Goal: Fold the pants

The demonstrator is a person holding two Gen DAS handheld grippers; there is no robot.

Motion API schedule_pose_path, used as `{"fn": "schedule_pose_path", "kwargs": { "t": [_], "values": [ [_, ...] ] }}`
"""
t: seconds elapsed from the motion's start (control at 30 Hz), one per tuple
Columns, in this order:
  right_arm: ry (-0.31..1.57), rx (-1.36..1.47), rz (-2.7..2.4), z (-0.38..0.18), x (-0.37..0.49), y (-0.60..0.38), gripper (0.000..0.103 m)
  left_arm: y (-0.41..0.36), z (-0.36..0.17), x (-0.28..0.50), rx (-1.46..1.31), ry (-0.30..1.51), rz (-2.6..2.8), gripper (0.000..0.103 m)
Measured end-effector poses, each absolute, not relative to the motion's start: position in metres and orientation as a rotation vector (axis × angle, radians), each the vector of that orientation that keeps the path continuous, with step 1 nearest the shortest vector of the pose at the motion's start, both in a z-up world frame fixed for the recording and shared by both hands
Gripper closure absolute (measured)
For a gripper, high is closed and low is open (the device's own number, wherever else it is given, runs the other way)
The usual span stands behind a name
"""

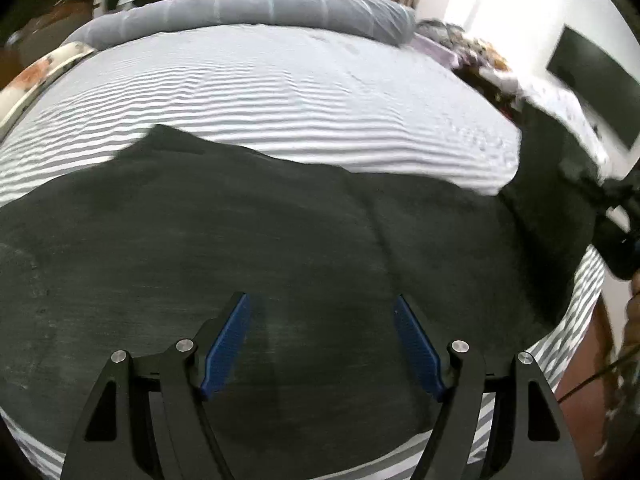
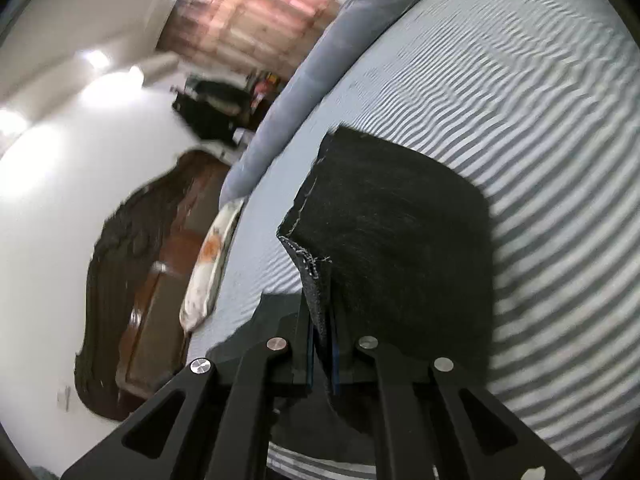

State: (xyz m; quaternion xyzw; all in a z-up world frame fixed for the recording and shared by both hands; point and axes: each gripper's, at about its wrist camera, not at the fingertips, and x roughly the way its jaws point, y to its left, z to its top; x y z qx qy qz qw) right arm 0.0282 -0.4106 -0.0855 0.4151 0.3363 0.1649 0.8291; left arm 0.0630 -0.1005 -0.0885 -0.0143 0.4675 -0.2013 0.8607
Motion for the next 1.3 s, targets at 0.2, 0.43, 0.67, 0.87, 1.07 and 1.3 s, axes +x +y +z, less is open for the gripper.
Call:
{"fn": "schedule_pose_path", "kwargs": {
  "t": [0.2,0.43,0.67,0.87,1.07,1.3],
  "values": [
    [0.817,0.805,0.454,-0.096,0.065,-0.332,0.095,-0.031,-0.076,0.069,-0.111,0.968,-0.377,0.029],
    [0.960,0.713,0.546,-0.125,0.086,-0.247,0.095,0.024,-0.077,0.074,-0.203,0.983,-0.343,0.029],
    [1.057,0.623,0.541,-0.154,0.074,-0.208,0.078,0.040,-0.082,0.078,-0.269,0.992,-0.383,0.029],
    [1.026,0.611,0.512,-0.145,0.046,-0.206,0.060,0.040,-0.087,0.084,-0.342,1.029,-0.448,0.029],
    [1.044,0.652,0.518,-0.151,0.014,-0.213,0.060,0.032,-0.092,0.087,-0.410,1.069,-0.504,0.029],
    [1.047,0.677,0.478,-0.168,-0.008,-0.226,0.061,0.012,-0.099,0.092,-0.412,1.116,-0.500,0.029]
  ]
}}
